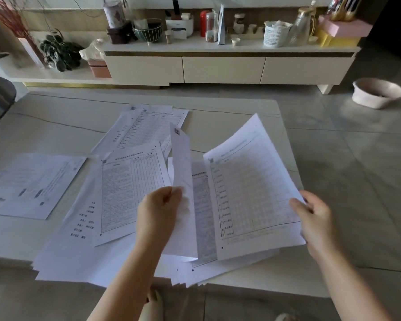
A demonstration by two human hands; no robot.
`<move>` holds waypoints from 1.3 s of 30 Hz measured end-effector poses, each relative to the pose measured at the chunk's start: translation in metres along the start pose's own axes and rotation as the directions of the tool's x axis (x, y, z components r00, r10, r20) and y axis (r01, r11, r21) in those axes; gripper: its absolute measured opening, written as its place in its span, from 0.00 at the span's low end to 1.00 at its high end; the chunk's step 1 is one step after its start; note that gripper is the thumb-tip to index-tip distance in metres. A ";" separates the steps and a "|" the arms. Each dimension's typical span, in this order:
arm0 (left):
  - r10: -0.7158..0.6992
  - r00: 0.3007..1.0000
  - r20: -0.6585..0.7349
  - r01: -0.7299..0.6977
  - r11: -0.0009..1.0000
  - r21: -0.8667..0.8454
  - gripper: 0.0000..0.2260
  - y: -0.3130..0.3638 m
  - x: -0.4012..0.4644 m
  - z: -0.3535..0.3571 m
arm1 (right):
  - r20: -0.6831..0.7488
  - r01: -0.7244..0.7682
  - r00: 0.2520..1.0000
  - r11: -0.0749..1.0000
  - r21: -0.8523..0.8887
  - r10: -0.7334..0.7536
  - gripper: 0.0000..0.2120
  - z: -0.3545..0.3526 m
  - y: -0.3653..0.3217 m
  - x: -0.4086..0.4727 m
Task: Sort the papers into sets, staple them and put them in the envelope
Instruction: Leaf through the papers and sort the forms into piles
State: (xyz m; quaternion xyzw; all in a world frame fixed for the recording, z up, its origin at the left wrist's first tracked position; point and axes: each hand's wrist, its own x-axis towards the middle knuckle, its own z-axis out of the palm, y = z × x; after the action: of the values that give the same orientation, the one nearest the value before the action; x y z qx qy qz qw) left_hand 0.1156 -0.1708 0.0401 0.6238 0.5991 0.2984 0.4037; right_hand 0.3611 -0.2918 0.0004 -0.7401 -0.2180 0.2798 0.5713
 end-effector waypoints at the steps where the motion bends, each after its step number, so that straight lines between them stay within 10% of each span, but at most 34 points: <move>1: 0.016 1.000 0.016 -0.016 1.000 0.011 0.16 -0.001 -0.003 -0.001 | 0.028 -0.013 1.000 1.000 -0.006 0.013 0.10 0.006 0.001 -0.002; 9: -0.020 0.977 0.213 0.019 1.000 0.004 0.09 -0.010 -0.018 0.050 | 0.300 -0.208 0.932 0.978 -0.022 0.205 0.11 0.056 0.004 -0.028; 14: 0.036 0.950 0.311 -0.030 0.999 -0.022 0.27 -0.012 -0.021 0.067 | 0.451 -0.347 0.847 0.935 0.070 0.280 0.11 0.060 -0.001 -0.037; 21: -0.086 0.953 0.292 0.139 0.976 -0.167 0.10 -0.007 -0.020 0.076 | 0.597 -0.446 0.745 0.888 0.115 0.297 0.18 0.064 0.002 -0.039; 26: -0.105 0.967 0.234 0.134 0.985 -0.111 0.16 -0.011 -0.017 0.079 | 0.440 -0.308 0.860 0.950 0.048 0.257 0.09 0.059 0.004 -0.030; 32: -0.072 0.963 0.258 0.093 0.993 -0.067 0.25 -0.018 -0.012 0.076 | 0.123 -0.031 0.981 0.749 -0.662 0.149 0.16 0.023 0.015 -0.009; 39: -0.082 0.966 0.244 0.086 0.996 -0.007 0.19 -0.017 -0.017 0.083 | 0.179 -0.043 0.963 0.765 -0.642 0.204 0.13 0.033 0.022 -0.010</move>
State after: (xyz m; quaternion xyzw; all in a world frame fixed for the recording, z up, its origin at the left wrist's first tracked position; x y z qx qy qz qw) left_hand 0.1768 -0.2006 -0.0137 0.6262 0.5683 0.2073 0.4919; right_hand 0.3319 -0.2797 -0.0256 -0.8626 -0.3166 0.3138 0.2392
